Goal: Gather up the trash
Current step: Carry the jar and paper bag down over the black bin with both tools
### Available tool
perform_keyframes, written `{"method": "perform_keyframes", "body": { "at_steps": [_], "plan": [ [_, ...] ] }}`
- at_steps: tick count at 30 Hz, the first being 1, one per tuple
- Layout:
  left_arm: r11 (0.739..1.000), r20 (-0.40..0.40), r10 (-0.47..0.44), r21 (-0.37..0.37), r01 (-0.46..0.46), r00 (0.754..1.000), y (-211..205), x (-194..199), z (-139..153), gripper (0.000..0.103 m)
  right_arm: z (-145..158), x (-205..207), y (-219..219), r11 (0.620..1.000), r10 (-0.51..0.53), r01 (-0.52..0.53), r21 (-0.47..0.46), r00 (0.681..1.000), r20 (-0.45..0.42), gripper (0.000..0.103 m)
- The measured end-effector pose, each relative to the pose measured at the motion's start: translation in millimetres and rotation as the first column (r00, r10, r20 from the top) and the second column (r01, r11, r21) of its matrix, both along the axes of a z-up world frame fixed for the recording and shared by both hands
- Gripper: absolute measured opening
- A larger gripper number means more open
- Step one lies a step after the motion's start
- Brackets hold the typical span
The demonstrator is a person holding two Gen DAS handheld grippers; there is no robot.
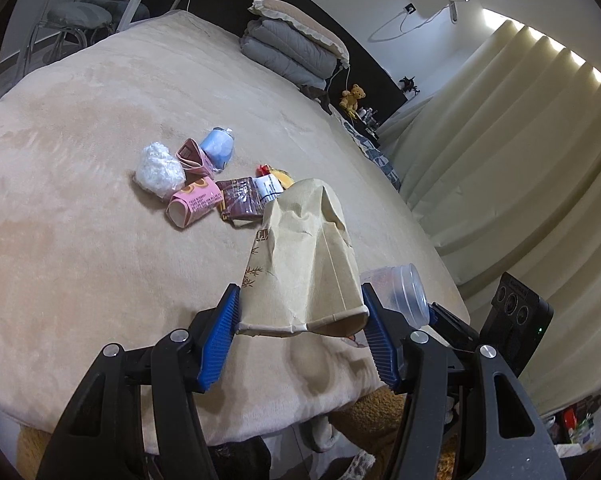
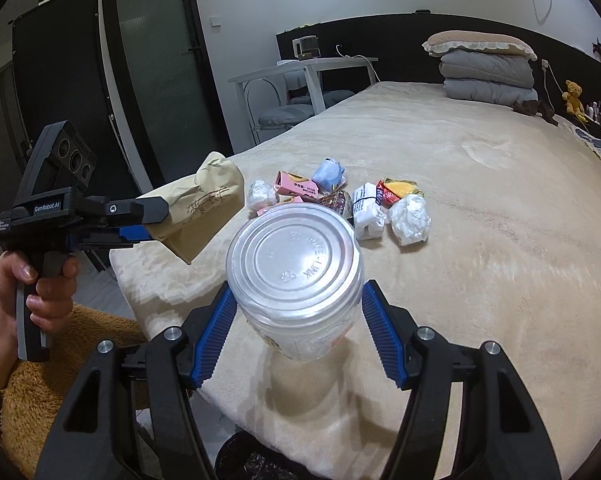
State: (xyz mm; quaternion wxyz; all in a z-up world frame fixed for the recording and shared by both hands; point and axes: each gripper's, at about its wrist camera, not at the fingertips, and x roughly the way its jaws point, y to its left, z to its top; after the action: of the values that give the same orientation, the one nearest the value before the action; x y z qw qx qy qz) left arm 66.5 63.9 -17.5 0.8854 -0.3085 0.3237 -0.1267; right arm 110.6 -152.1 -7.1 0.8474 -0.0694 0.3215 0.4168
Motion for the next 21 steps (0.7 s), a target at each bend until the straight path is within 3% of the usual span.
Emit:
{"method": "perform_keyframes", "body": {
  "at_steps": [12, 21],
  "plan": [
    [0.99, -0.005, -0.119, 0.07, 0.119, 0.993, -48, -41, -20, 0.057, -11, -44, -24, 1.0, 0.001, 0.0, 0.016, 0.997, -0.071, 0.065],
    [0.984, -0.044, -0.157, 0.074, 0.16, 0.987, -63, -68, -38, 0.057, -29, -63, -34, 1.0, 0.014, -0.014, 0.002, 0.986, -0.166, 0.065]
  ]
}}
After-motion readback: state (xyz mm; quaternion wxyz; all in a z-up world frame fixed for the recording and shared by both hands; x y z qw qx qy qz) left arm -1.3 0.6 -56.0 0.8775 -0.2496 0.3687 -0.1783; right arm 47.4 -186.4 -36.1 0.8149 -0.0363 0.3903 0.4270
